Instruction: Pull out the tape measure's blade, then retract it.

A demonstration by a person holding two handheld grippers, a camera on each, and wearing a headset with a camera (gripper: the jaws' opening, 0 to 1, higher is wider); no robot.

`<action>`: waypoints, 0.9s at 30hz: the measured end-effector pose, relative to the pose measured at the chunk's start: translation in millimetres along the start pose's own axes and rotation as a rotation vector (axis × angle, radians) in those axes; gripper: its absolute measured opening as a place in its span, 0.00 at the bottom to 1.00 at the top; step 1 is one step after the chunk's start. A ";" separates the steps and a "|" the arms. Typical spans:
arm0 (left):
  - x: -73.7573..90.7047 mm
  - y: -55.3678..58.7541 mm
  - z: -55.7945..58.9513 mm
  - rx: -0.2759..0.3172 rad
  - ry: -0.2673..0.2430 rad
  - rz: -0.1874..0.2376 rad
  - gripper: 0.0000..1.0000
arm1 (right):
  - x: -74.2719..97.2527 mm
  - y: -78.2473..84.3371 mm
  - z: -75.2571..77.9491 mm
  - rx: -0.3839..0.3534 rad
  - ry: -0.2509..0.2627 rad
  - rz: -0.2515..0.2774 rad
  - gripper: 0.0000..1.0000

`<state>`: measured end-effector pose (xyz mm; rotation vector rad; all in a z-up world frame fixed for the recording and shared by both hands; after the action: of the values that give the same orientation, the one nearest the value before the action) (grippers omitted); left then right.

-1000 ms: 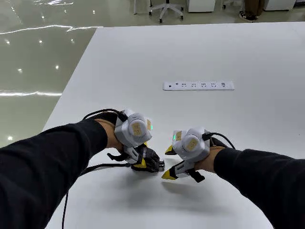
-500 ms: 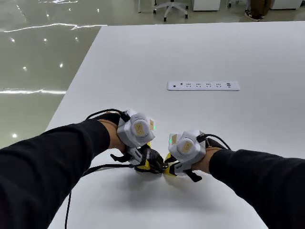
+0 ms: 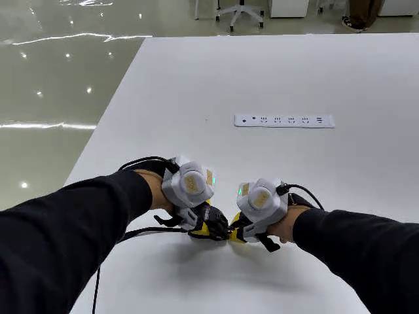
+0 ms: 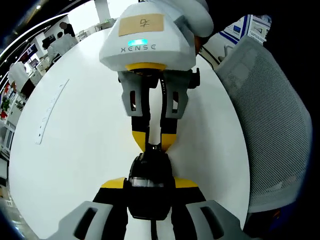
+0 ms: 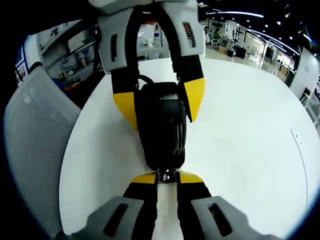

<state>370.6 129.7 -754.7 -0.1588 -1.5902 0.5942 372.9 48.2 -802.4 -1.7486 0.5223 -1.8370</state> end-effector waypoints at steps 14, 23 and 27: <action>-1.1 -1.8 -1.9 0.017 0.000 -0.004 0.29 | 4.8 6.8 -0.1 0.036 0.008 -0.008 0.08; -1.3 -2.2 -2.0 0.022 -0.011 0.002 0.29 | 9.0 12.0 -0.2 0.024 0.000 -0.018 0.08; -1.6 -2.1 -2.2 0.021 -0.013 0.004 0.29 | 12.9 16.0 -0.6 0.024 -0.003 -0.023 0.08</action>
<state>373.5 127.8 -755.2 -0.1425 -1.5964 0.6157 374.2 27.7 -802.2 -1.7483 0.4789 -1.8492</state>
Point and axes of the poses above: the centre of the closed fingertips' face, and the gripper's own axes: x roughly backward along the fingers, z roughly to its right, y roughly out of its underside, the point moved 5 cm from there along x, roughly backward along the fingers, and after that the axes turned 11 degrees about x, right-handed, at the moved point
